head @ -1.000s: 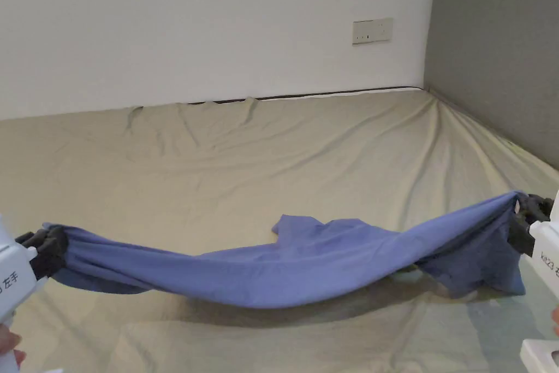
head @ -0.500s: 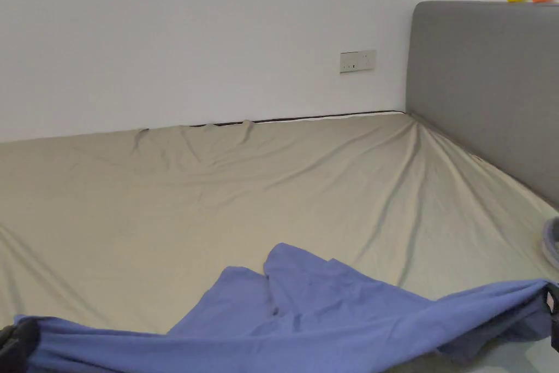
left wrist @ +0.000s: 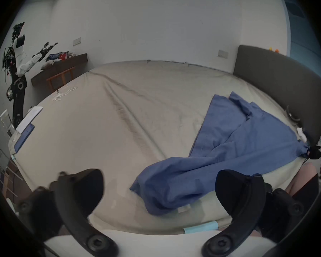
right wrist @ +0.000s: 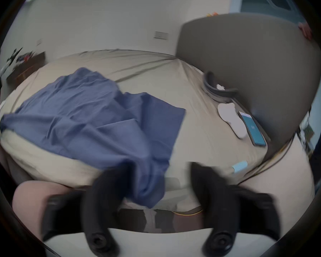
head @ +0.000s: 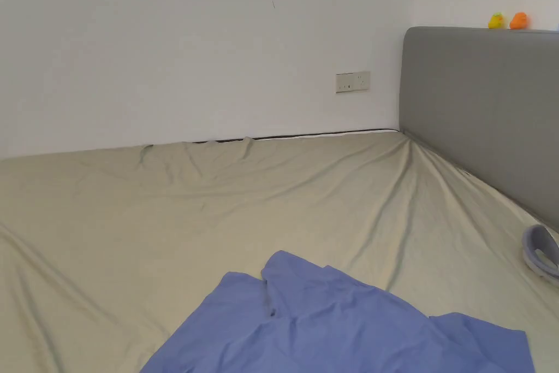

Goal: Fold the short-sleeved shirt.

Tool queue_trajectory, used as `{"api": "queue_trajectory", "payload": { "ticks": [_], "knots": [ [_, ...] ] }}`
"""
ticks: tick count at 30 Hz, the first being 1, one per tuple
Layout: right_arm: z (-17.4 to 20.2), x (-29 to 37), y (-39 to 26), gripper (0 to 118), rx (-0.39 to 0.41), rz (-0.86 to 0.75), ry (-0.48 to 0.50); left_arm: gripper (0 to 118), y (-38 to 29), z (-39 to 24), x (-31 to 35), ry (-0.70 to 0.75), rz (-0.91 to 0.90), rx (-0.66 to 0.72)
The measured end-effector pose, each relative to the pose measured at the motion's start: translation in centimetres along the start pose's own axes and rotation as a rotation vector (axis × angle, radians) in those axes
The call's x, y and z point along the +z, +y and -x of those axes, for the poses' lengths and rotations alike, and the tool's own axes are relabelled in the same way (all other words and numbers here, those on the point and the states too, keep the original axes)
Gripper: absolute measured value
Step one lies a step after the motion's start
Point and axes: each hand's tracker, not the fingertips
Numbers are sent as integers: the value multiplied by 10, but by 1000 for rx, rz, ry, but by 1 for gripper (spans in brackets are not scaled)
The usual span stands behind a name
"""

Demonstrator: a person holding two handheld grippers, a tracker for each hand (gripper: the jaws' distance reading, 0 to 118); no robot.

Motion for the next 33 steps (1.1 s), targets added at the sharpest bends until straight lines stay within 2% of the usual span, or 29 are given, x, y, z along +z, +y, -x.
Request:
{"api": "queue_trajectory", "payload": {
  "ticks": [3,5,6,7,9,10,11,13,15,16,17,18,20,22,24,26,27,29,31,33],
  "knots": [
    [-7,27,27,111,-75,-134,0,114,9,-19,42,56,2,19],
    [0,52,52,111,-94,-251,24,112,28,-29,69,101,-140,-27],
    [7,68,64,111,-100,-326,34,105,38,-36,87,101,-192,-39],
    [16,86,79,111,-106,-390,52,89,47,-45,106,104,-235,-47],
    [33,111,97,108,-114,-472,135,32,52,-46,123,125,-322,-30],
    [44,123,103,101,-105,-518,182,8,52,-51,136,109,-378,-19],
    [55,134,108,75,-86,-560,219,0,53,-55,146,105,-395,-22],
    [82,148,113,4,-12,-618,201,0,46,-38,139,42,-377,-6],
    [98,153,113,0,-13,-661,232,0,38,-28,136,-7,-354,-1],
    [104,147,109,0,-73,-552,361,0,34,-22,130,-20,-324,-5],
    [112,144,106,0,-102,-502,412,0,28,-42,141,-6,-319,-74],
    [120,143,105,0,-71,-527,399,0,22,-39,134,-4,-293,-78],
    [130,134,96,0,-36,-453,415,0,11,-30,115,14,-221,-72],
    [140,128,94,0,27,-427,433,0,6,-18,96,1,-159,-14],
    [140,121,88,0,25,-414,443,0,2,-6,75,17,-111,39],
    [139,118,88,0,25,-403,453,4,5,19,42,-78,-28,62],
    [138,116,87,0,26,-401,451,29,5,23,29,-88,26,77],
    [136,114,88,0,31,-398,446,99,5,8,15,-50,56,86],
    [135,113,87,0,29,-392,439,104,0,5,-10,-45,87,74],
    [132,111,87,0,20,-380,434,102,4,9,-22,-47,103,101]
  ]
}}
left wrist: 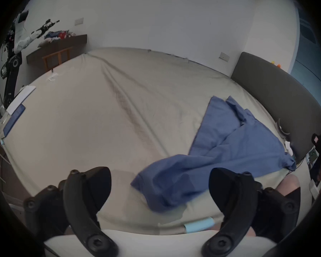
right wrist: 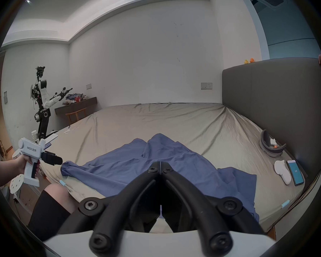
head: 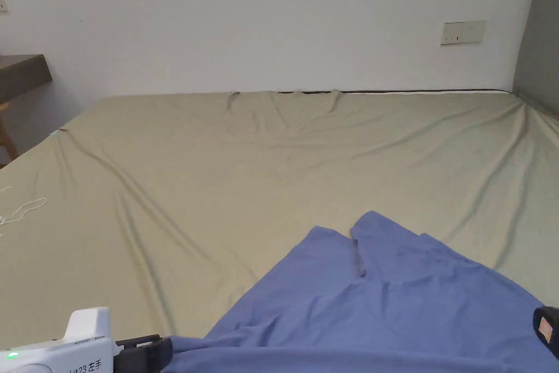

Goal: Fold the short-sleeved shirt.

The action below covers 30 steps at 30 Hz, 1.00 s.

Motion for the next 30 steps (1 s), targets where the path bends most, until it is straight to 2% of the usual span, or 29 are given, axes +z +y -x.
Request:
{"api": "queue_trajectory", "payload": {
  "ticks": [1,3,4,5,6,8,9,17,21,22,24,25,26,28,30],
  "knots": [
    [-2,0,-1,0,-4,8,-8,98,0,0,-9,10,31,43],
    [-3,-3,-5,0,3,28,-25,76,-2,-3,-24,5,88,98],
    [-5,-5,-6,0,9,41,-34,56,1,22,-41,-24,111,119],
    [-7,-6,-7,0,6,50,-39,24,-4,21,-44,-53,105,115],
    [-9,-8,-10,0,0,62,-41,14,-9,16,-44,-90,107,98],
    [-12,-8,-12,0,-12,75,-41,6,-12,4,-35,-102,99,24],
    [-14,-9,-12,0,-18,83,-37,5,-13,0,-31,-105,97,-13],
    [-24,-50,-22,0,4,183,0,3,-8,-9,22,-146,-46,-23],
    [-31,-100,-10,1,88,203,-10,3,1,-17,47,-160,-100,-16],
    [-35,-121,-3,10,95,206,-4,3,2,-19,50,-169,-102,-5],
    [-47,-162,7,68,122,241,25,3,4,-24,51,-176,-97,-11],
    [-55,-187,10,87,156,260,37,3,8,-25,46,-168,-82,-31],
    [-62,-211,10,100,181,287,32,3,8,-27,44,-153,-76,-45],
    [-78,-261,12,100,217,306,-45,3,12,-27,39,-145,-72,-52],
    [-95,-303,10,99,165,373,-106,3,16,-26,35,-135,-64,-32]
  ]
}}
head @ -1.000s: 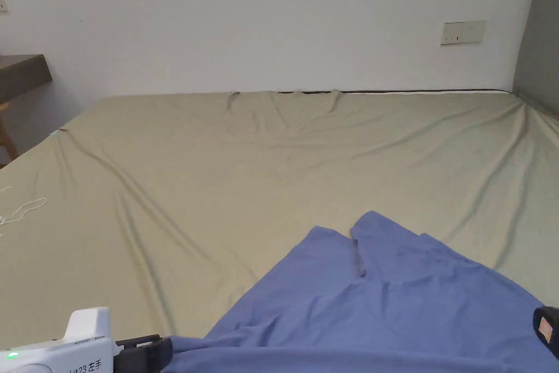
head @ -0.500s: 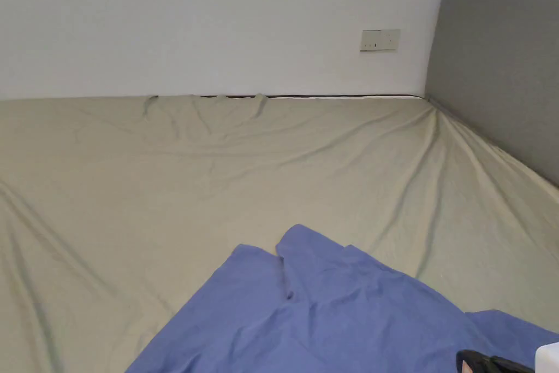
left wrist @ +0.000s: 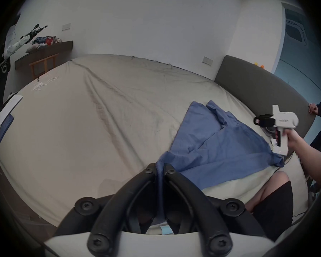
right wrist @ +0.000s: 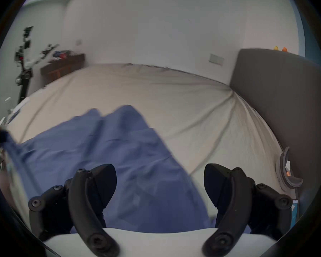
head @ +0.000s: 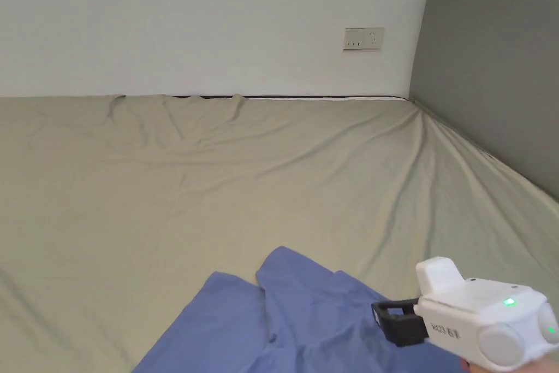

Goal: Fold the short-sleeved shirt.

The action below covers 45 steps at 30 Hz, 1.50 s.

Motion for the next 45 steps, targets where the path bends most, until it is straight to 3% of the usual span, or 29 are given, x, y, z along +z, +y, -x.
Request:
{"api": "queue_trajectory", "payload": {
  "ticks": [3,8,9,10,11,12,18,21,26,31,34,36,38,41,43,45],
  "knots": [
    [-11,-48,9,90,-127,80,35,3,4,3,-4,-5,11,11],
    [6,-90,-15,82,-145,278,109,3,7,19,-20,11,58,24],
    [4,-77,-8,78,-153,137,62,3,7,21,-21,12,57,36],
    [3,-74,-9,69,-176,169,74,3,8,22,-21,10,54,47],
    [2,-69,-10,42,-180,152,75,3,8,21,-22,12,52,52],
    [5,-63,-11,2,-161,127,58,3,8,20,-22,13,49,52],
    [4,-5,-15,3,-125,20,45,3,18,21,-4,3,-2,4],
    [-1,46,-4,3,-160,-89,57,3,33,15,17,-19,-61,-8],
    [-14,156,31,3,-122,-291,-9,2,70,-5,61,-47,-192,-58],
    [-27,283,83,3,-16,-545,-122,2,137,-28,113,-22,-356,-85],
    [-25,345,111,3,-26,-615,-152,2,178,-44,148,-19,-455,-130],
    [-19,376,132,3,104,-707,-270,2,201,-62,165,19,-506,-235],
    [-20,399,148,3,63,-729,-275,2,227,-79,178,73,-545,-294],
    [-26,418,175,3,5,-747,-267,2,267,-91,195,82,-597,-254],
    [-25,423,195,3,6,-758,-297,2,293,-94,202,81,-629,-208],
    [-28,420,211,3,58,-757,-356,2,317,-99,204,98,-637,-215]
  ]
}}
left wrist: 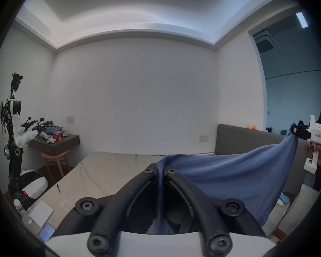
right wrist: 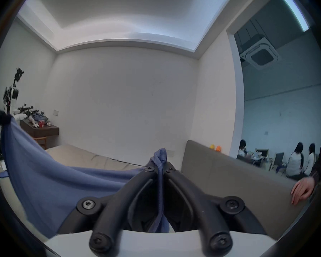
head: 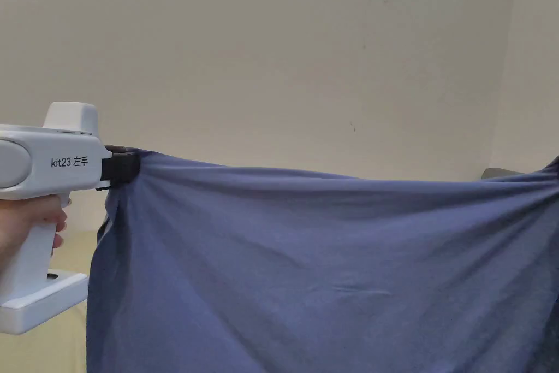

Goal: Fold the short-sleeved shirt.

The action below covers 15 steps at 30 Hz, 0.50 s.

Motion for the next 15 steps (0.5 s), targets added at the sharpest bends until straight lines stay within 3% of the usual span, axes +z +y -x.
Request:
{"api": "queue_trajectory", "payload": {
  "ticks": [1,11,15],
  "knots": [
    [2,-10,7,3,30,11,-12,2,9,1,-10,15,-1,-17],
    [25,-133,23,3,-28,27,-67,2,48,3,-120,119,9,-45],
    [43,-187,21,3,19,16,-105,2,47,-5,-163,198,-41,-112]
  ]
}}
